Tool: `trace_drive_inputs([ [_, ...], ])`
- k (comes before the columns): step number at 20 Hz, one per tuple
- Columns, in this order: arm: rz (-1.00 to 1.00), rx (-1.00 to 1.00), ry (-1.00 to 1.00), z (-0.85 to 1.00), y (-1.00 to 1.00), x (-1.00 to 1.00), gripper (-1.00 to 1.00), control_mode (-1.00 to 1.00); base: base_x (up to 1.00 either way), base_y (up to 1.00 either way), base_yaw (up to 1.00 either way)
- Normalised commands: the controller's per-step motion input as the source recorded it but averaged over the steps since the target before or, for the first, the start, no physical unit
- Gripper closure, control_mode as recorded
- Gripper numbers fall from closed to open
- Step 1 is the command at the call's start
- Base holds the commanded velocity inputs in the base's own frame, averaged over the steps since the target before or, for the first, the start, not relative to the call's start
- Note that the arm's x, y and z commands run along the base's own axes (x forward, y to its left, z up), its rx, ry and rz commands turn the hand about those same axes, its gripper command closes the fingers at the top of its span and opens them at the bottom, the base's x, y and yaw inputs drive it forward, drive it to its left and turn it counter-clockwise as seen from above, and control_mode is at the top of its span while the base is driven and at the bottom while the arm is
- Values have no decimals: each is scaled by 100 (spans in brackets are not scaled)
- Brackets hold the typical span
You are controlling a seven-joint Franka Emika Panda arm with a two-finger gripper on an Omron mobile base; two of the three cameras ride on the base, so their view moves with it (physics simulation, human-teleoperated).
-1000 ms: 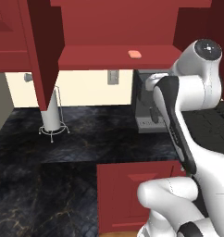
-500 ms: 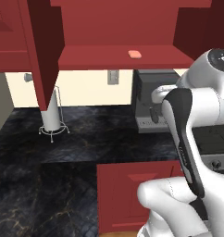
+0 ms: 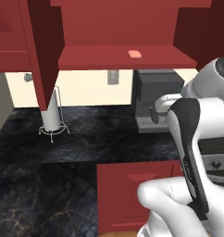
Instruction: Pick up the dish brush and bar soap from the sink, and place them back in the cabinet, and close the cabinet doors.
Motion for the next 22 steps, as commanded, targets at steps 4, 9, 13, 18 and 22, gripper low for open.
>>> trace_drive_inputs([
  [4, 0, 0, 10, 0, 0, 0, -100, -100, 0, 0, 0],
  [9, 0, 0, 8, 0, 0, 0, -100, -100, 0, 0, 0],
  [13, 0, 0, 5, 0, 0, 0, -100, -100, 0, 0, 0],
  [18, 0, 0, 1, 0, 0, 0, -100, -100, 0, 0, 0],
  [22, 0, 0, 0, 0, 0, -1, -100, 100, -14, 0, 0],
])
